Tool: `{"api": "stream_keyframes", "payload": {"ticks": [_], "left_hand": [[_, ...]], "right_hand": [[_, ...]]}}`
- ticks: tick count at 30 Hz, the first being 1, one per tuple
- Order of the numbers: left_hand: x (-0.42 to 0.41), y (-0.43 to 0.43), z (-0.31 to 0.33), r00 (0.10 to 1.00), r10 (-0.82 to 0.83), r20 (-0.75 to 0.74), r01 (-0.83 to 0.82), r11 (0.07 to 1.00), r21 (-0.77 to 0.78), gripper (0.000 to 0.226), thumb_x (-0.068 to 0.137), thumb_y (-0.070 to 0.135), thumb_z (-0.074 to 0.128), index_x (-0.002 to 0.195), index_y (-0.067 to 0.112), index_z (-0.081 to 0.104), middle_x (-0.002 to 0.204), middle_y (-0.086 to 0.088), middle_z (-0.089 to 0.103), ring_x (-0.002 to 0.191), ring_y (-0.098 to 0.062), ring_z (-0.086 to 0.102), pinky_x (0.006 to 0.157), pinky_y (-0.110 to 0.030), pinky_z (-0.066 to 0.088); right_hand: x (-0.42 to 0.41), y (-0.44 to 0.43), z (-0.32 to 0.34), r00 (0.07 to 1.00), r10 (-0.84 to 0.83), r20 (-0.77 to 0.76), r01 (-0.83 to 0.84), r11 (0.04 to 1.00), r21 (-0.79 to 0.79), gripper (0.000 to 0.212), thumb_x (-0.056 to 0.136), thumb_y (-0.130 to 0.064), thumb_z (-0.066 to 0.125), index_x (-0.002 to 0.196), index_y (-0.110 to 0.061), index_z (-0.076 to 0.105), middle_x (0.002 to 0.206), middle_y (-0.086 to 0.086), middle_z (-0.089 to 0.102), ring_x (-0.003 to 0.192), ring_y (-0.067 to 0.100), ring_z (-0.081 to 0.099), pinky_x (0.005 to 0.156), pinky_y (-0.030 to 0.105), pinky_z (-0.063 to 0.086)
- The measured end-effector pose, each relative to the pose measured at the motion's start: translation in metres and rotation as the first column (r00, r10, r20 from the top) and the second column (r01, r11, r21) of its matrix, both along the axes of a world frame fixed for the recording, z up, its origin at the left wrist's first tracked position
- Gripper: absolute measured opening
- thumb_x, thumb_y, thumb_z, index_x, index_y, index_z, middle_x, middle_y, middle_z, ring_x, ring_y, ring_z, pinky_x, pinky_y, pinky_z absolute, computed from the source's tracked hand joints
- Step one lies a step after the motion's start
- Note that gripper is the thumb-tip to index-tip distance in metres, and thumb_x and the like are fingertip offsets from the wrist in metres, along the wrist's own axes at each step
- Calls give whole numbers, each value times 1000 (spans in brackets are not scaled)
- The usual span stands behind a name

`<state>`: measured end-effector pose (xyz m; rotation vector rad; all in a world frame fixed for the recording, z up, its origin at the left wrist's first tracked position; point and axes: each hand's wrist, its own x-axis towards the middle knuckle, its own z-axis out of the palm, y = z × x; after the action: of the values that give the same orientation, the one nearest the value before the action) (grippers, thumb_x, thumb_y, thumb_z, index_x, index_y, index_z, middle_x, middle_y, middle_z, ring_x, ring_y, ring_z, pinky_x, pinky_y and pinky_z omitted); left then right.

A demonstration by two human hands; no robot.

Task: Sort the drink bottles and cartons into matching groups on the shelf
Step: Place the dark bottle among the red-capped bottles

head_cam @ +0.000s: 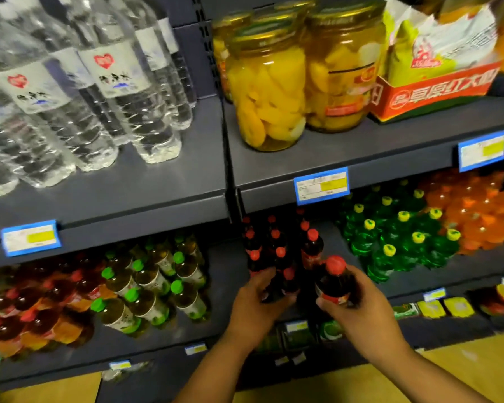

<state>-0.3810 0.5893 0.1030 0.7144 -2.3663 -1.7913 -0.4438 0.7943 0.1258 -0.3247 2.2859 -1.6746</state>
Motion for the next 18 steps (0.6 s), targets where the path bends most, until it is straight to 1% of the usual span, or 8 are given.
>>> {"api": "stream_keyframes", "payload": {"ticks": [2,4,5,7,8,12,16,18], "left_hand": [[-30,11,-2,999,35,-14,-35,999,-7,55,80,3,81,125,24,58,118,17,62,111,-1,63,85,-10,52],[-59,20,-4,997,72,-23,-72,997,4,52,81,-7,76,127,12,58,114,8,63,91,13,64,72,-6,52],[-75,23,-12,996,89,-25,-89,996,-22,51,81,-4,77,126,12,60,113,9,64,91,15,63,79,-10,54],[-105,32,-23,994,109,-12,-110,990,-90,55,77,9,84,128,14,62,118,10,66,107,1,63,101,-27,52],[-118,36,-28,992,125,-1,-124,984,-126,57,74,15,87,126,17,64,120,10,68,112,-7,64,105,-33,50],[-163,48,-47,987,150,62,-133,967,-217,59,74,21,86,128,16,63,126,0,67,122,-19,61,99,-21,41],[-192,55,-67,982,139,125,-105,964,-244,64,72,22,86,130,17,61,130,-6,67,124,-24,60,106,-36,48],[-201,58,-78,975,153,161,-106,958,-265,64,70,21,87,128,16,61,128,-7,67,122,-25,61,105,-37,49]], "right_hand": [[-11,10,-4,1000,-6,5,6,1000,-13,59,75,-25,85,123,-42,55,112,-28,65,102,-12,60,76,6,47],[-20,19,-9,1000,-16,22,17,999,-35,58,75,-22,85,121,-43,56,110,-30,65,101,-12,60,78,9,48],[-26,25,-13,999,-18,26,19,999,-39,59,75,-23,85,122,-43,56,111,-28,65,101,-11,60,81,13,49],[-38,35,-19,999,-27,32,29,999,-42,61,73,-25,85,123,-44,56,114,-26,66,103,-10,61,86,21,49],[-45,39,-23,999,-30,40,32,998,-48,63,72,-25,86,124,-44,56,115,-25,66,103,-9,61,86,23,49],[-69,56,-40,995,-42,87,48,996,-72,65,71,-17,87,123,-40,57,112,-20,69,103,-2,65,86,27,51],[-92,65,-55,995,-56,80,61,996,-57,64,69,-10,87,120,-36,59,110,-17,72,103,1,67,88,32,53],[-102,66,-64,996,-52,75,56,997,-49,64,69,-8,87,121,-34,60,109,-14,73,103,2,68,89,31,53]]}}
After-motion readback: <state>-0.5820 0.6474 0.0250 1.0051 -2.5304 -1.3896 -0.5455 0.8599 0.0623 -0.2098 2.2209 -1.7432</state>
